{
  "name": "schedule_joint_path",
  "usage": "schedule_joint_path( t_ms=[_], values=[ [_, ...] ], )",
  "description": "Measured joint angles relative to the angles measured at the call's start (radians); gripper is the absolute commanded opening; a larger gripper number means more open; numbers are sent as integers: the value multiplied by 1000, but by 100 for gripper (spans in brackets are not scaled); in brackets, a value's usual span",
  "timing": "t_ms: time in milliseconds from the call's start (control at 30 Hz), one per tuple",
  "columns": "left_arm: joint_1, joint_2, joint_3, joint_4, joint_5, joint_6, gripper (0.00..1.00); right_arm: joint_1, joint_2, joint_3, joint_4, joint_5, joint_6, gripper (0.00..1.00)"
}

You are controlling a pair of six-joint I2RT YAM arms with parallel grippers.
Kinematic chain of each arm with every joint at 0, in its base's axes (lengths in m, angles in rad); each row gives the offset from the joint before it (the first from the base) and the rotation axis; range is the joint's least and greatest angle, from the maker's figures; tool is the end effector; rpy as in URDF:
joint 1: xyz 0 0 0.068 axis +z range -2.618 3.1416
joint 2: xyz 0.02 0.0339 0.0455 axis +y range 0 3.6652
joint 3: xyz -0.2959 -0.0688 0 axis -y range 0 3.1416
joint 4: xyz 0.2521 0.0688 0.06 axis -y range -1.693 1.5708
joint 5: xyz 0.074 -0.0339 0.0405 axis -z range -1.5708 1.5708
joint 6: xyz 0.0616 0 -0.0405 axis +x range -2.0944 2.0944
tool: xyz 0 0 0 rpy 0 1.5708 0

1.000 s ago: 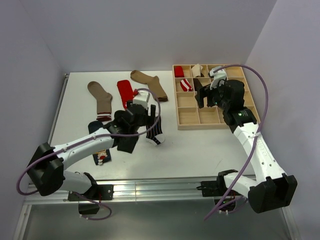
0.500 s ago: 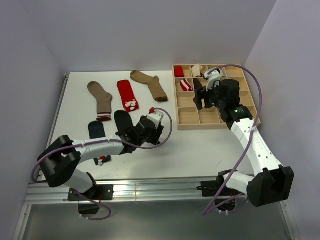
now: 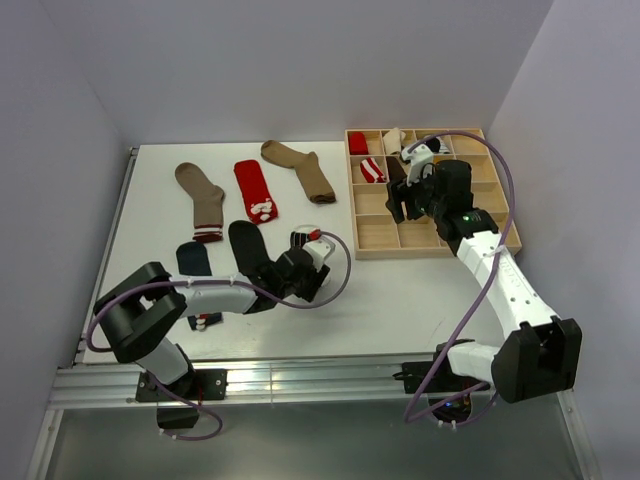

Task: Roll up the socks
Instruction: Roll the sock at the center of the board.

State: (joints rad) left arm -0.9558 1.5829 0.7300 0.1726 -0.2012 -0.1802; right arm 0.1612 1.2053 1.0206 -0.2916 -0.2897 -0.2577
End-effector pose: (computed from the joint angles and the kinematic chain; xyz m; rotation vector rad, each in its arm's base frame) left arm 0.2057 -0.2698 0.1745 0.7542 2.1344 -0.3881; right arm 0.2847 0.0641 0.3415 -0.5973 1.9440 0.2356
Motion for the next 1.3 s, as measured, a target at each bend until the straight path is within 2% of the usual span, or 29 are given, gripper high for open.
schedule_joint_path(
  t_ms=[433, 767, 967, 1300],
  values=[
    [-5, 71, 25, -8, 5, 15, 52, -2, 10, -15, 7, -1, -21, 69],
    [-6, 32, 24, -25, 5, 10, 64, -8, 10, -16, 8, -9, -32, 68],
    [-6, -8, 16, -24, 2, 8, 61, -9, 10, -16, 8, -11, -32, 68],
    [-7, 33, 16, -53, -5, 6, 57, -10, 9, -24, 8, -12, -45, 67]
  ],
)
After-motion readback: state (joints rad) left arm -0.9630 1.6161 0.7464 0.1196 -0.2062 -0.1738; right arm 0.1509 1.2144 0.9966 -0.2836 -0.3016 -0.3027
